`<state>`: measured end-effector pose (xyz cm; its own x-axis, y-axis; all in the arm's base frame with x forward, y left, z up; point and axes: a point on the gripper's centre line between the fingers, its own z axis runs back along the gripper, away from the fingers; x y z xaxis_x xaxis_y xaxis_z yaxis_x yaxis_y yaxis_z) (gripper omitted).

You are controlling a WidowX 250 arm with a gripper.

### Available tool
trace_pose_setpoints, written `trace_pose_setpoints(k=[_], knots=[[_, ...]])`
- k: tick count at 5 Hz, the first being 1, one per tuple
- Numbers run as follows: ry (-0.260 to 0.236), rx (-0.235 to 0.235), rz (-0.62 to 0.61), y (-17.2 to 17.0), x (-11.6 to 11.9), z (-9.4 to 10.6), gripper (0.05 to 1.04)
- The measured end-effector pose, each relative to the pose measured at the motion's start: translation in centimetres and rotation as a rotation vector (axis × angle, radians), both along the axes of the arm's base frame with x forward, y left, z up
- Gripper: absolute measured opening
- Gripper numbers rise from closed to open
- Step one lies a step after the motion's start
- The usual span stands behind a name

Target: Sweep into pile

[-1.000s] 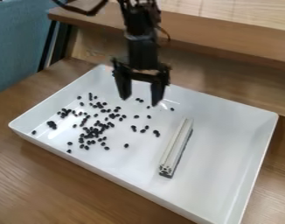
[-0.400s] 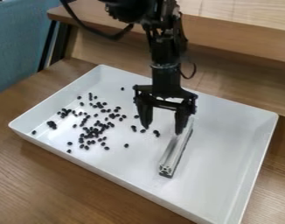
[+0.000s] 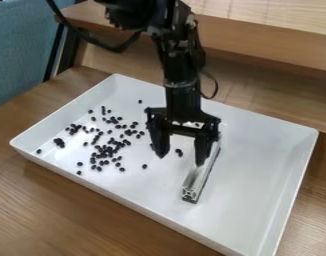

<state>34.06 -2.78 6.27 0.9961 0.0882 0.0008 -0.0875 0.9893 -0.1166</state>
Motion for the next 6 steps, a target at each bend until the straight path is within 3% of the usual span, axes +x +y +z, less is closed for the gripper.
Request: trace_pose_setpoints(k=[4, 6], knots=[[-0.032, 0.001, -0.002, -3.1, 0.3, -2.0, 1.001], [-0.013, 0.049, 0.005, -3.0, 1.8, -3.4, 1.003]])
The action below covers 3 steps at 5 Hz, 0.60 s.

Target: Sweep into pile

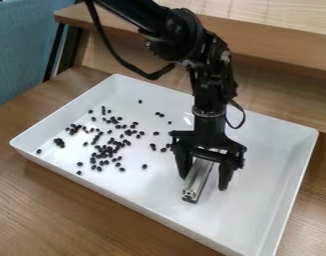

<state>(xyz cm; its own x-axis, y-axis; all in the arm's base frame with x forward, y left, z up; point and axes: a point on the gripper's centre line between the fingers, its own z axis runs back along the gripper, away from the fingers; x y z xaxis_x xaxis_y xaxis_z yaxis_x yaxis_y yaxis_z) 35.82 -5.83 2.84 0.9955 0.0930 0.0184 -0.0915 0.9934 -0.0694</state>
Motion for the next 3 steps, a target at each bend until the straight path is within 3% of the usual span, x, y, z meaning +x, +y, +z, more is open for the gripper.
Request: trace_pose_setpoints(k=[1, 2, 3], knots=[[-0.009, 0.023, 0.011, 0.21, 0.48, -0.07, 0.963], [-0.037, 0.011, -0.009, 0.13, 0.82, -0.11, 0.687], [-0.022, 0.035, -0.052, 0.82, 0.59, -0.14, 0.405]])
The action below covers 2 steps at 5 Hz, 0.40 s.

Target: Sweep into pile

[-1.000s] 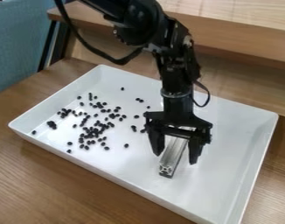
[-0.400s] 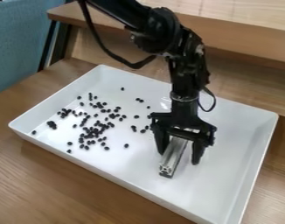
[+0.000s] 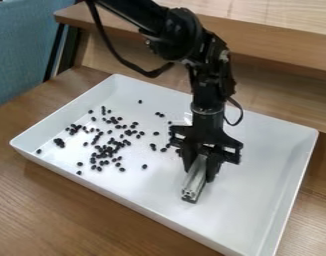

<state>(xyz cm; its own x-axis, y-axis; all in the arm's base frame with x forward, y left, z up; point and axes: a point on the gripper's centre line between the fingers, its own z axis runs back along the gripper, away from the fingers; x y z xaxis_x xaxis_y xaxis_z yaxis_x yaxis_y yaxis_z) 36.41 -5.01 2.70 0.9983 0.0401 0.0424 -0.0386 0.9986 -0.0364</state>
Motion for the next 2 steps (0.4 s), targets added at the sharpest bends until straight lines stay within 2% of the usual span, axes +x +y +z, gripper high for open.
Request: trace_pose_setpoints(k=[1, 2], knots=[[0.043, 0.008, -0.06, 0.7, -1.0, -0.2, 0.399], [0.091, 0.033, -0.105, 2.9, -2.5, -0.2, 0.399]])
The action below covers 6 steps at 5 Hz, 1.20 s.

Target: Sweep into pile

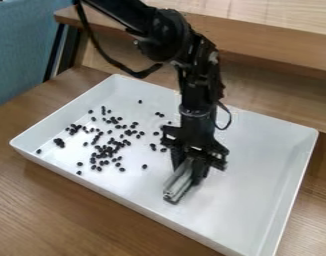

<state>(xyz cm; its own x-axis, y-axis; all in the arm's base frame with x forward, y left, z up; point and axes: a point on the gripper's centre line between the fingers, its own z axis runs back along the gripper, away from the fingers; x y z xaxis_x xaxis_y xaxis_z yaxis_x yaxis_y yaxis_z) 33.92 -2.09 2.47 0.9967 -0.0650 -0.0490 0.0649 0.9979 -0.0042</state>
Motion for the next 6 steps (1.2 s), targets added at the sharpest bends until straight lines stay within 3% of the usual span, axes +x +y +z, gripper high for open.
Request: trace_pose_setpoints(k=[2, 3, 5, 6], knots=[[0.024, -0.031, -0.052, 5.3, -1.8, -0.2, 0.399], [-0.013, -0.05, -0.148, 8.0, -0.8, -0.3, 0.399], [-0.055, -0.024, -0.431, 11.4, 0.7, -0.5, 0.398], [-0.056, 0.007, -0.458, 12.8, 1.7, -0.7, 0.398]])
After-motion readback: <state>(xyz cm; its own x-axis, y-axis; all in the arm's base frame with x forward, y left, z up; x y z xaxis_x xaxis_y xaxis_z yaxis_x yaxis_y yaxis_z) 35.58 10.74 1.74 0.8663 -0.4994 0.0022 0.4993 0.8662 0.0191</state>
